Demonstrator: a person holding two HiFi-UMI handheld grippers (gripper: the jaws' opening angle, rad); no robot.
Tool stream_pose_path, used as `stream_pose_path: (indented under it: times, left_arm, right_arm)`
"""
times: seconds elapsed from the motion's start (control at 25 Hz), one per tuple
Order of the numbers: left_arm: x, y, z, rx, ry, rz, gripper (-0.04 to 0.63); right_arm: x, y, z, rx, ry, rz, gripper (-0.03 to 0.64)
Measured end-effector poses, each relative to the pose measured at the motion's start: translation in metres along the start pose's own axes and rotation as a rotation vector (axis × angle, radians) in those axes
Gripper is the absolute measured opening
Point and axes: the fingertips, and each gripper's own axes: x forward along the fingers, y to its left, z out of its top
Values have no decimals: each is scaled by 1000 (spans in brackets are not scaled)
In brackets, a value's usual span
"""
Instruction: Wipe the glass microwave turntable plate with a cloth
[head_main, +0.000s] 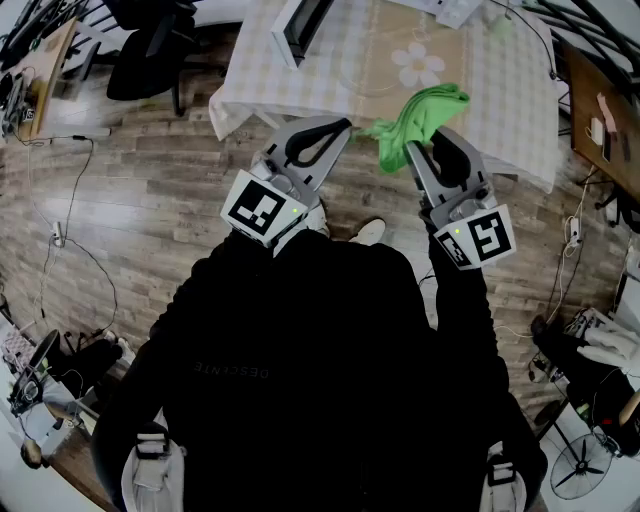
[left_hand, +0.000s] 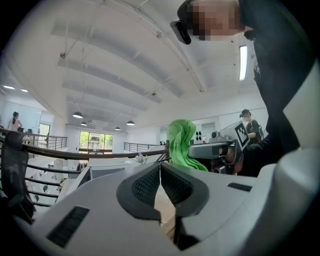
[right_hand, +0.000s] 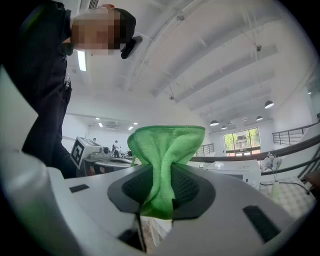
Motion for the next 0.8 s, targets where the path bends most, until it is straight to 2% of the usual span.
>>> stream_pose_path:
  times: [0.44,0.8]
  left_arm:
    - [-1,-22,4,20,-25,31,21]
    - [10,-40,-1,23,-3,38,21]
  right_arm:
    - [-28,0,-5,3,7,-8,123]
    - [-54,-17,-9,0,7,-40,129]
